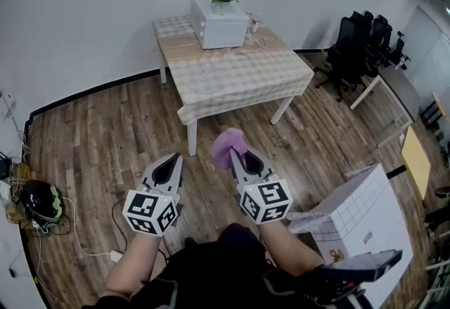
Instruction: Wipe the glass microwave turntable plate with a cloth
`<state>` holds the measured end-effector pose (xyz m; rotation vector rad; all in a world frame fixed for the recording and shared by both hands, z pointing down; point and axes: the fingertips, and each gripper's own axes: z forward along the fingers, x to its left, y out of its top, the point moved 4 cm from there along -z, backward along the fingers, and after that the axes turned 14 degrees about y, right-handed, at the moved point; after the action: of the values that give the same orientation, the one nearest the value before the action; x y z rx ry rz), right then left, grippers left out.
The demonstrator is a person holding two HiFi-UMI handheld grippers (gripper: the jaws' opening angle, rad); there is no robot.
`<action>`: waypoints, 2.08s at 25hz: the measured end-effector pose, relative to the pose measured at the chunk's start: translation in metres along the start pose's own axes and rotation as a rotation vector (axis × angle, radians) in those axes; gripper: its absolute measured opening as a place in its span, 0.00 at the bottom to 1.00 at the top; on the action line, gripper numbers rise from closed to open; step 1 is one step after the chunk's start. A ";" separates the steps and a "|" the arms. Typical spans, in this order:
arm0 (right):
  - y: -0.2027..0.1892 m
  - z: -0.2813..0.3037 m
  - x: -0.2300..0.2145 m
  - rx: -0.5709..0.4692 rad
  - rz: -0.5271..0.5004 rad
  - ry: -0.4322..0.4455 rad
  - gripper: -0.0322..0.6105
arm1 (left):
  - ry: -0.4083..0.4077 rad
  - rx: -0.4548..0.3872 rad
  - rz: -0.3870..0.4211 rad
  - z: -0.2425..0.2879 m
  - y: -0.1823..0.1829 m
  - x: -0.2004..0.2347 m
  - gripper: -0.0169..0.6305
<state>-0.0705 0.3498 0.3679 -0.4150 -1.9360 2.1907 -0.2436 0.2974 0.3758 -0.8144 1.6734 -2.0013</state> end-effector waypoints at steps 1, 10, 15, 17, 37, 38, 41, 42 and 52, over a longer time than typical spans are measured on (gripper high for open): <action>0.000 0.000 0.002 0.000 0.002 -0.001 0.16 | -0.002 0.000 -0.003 -0.002 0.001 0.001 0.03; 0.010 -0.004 0.009 -0.017 -0.005 -0.029 0.16 | -0.024 -0.001 -0.003 -0.015 0.003 0.003 0.03; 0.008 -0.002 0.017 -0.011 -0.005 -0.021 0.16 | -0.020 0.002 -0.008 -0.021 0.000 0.007 0.03; 0.007 0.000 0.020 -0.003 -0.007 -0.016 0.16 | -0.018 0.003 -0.015 -0.022 0.000 0.010 0.03; 0.005 0.036 0.003 -0.005 0.000 0.023 0.16 | -0.014 0.021 -0.009 0.005 -0.004 0.018 0.03; 0.006 0.039 -0.002 -0.002 0.004 0.023 0.16 | -0.012 0.027 -0.010 0.010 -0.002 0.019 0.03; 0.010 0.051 -0.017 0.014 0.022 0.023 0.16 | -0.004 0.046 -0.023 0.027 0.004 0.023 0.03; 0.010 0.054 -0.022 0.018 0.025 0.024 0.16 | -0.001 0.050 -0.024 0.032 0.004 0.024 0.03; 0.001 0.075 -0.041 -0.008 0.036 0.055 0.16 | 0.036 0.057 0.003 0.051 -0.004 0.032 0.03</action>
<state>-0.0567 0.2662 0.3790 -0.5096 -1.9240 2.1708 -0.2341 0.2397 0.3910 -0.7603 1.6277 -2.0631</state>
